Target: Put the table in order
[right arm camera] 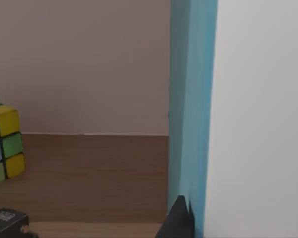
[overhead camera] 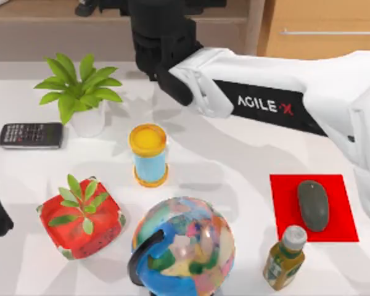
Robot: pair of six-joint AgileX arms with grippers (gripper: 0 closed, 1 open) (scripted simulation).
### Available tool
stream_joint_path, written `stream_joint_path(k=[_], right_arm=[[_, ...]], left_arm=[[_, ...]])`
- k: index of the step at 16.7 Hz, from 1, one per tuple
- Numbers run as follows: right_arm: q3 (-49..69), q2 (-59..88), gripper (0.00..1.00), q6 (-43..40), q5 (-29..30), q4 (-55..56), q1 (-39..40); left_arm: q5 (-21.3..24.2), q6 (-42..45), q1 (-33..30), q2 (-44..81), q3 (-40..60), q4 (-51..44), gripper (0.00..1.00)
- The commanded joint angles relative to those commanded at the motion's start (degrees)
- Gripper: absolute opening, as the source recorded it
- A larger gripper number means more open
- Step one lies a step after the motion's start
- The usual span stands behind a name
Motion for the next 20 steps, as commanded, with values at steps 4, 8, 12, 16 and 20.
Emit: stream_joint_path(k=[4,8,12,16,20], right_arm=[[-4.9,-3.6,0.0,0.0,1.4,1.3,1.5],[-4.7,-3.3,0.0,0.1,1.2,1.2,1.2],[-6.9,-5.9,0.0,3.6,-2.6,1.6,0.6],[-14.3,-11.6,0.0,12.2,-12.7,2.1,-0.8],[-26.0,-20.3,0.0,23.6,-27.3,3.0,-3.2]], left_arm=[[0.0,0.0,0.0,0.0,0.0,0.0,1.0],[0.0,0.0,0.0,0.0,0.0,0.0,1.0],[0.0,0.0,0.0,0.0,0.0,0.0,1.0],[0.0,0.0,0.0,0.0,0.0,0.0,1.0],[0.0,0.0,0.0,0.0,0.0,0.0,1.0]])
